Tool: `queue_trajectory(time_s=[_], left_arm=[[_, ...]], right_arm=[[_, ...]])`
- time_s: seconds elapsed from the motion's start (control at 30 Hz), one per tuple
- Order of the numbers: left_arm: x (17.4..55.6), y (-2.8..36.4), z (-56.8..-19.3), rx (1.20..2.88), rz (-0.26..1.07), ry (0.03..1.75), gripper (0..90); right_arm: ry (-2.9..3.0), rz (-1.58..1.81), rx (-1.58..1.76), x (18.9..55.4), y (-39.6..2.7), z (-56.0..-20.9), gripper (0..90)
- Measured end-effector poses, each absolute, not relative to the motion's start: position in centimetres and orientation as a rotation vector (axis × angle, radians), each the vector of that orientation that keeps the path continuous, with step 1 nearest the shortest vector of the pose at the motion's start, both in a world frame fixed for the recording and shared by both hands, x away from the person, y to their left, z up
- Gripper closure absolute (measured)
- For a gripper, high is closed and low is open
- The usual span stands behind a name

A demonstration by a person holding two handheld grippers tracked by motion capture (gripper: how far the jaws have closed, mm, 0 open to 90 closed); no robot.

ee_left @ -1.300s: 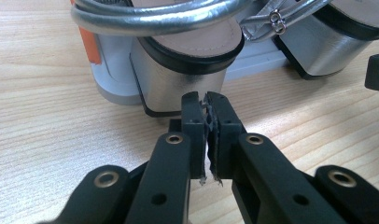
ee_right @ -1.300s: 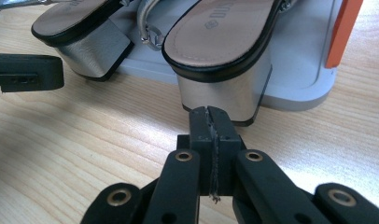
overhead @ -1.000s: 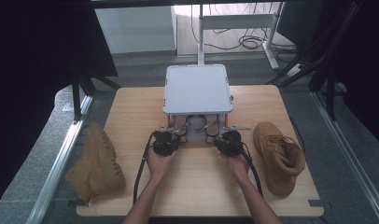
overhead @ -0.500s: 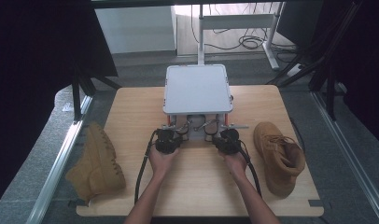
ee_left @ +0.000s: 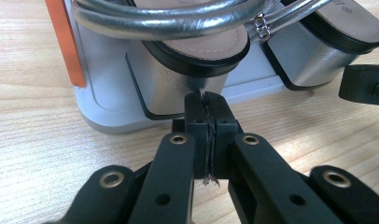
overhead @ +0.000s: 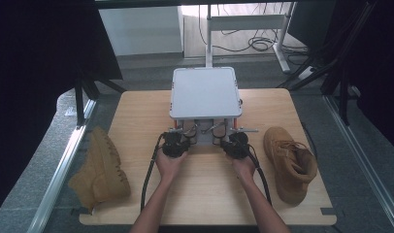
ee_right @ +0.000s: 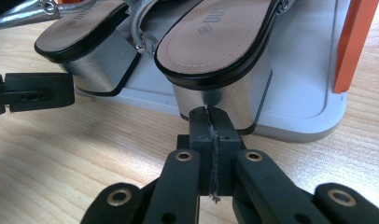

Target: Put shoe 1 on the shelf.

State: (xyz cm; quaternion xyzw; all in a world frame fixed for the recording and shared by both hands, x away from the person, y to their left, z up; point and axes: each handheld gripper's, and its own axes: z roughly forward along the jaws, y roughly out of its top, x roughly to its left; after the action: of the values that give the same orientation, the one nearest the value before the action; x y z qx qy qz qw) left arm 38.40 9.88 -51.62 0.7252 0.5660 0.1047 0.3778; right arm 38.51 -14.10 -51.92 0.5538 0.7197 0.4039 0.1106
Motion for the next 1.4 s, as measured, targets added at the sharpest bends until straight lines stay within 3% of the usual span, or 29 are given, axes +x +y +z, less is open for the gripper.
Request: queue_trajectory(time_s=[0.47, 1.4], left_arm=[[38.5, 11.9, -52.0, 1.824, 0.288, 1.489, 88.6], [39.2, 9.9, -52.1, 1.797, 0.236, 1.496, 89.5]], right_arm=[[2.009, 1.203, 1.637, 38.4, -15.9, -51.7, 89.2], [2.011, 1.184, 1.648, 39.5, -14.2, -52.4, 89.3]])
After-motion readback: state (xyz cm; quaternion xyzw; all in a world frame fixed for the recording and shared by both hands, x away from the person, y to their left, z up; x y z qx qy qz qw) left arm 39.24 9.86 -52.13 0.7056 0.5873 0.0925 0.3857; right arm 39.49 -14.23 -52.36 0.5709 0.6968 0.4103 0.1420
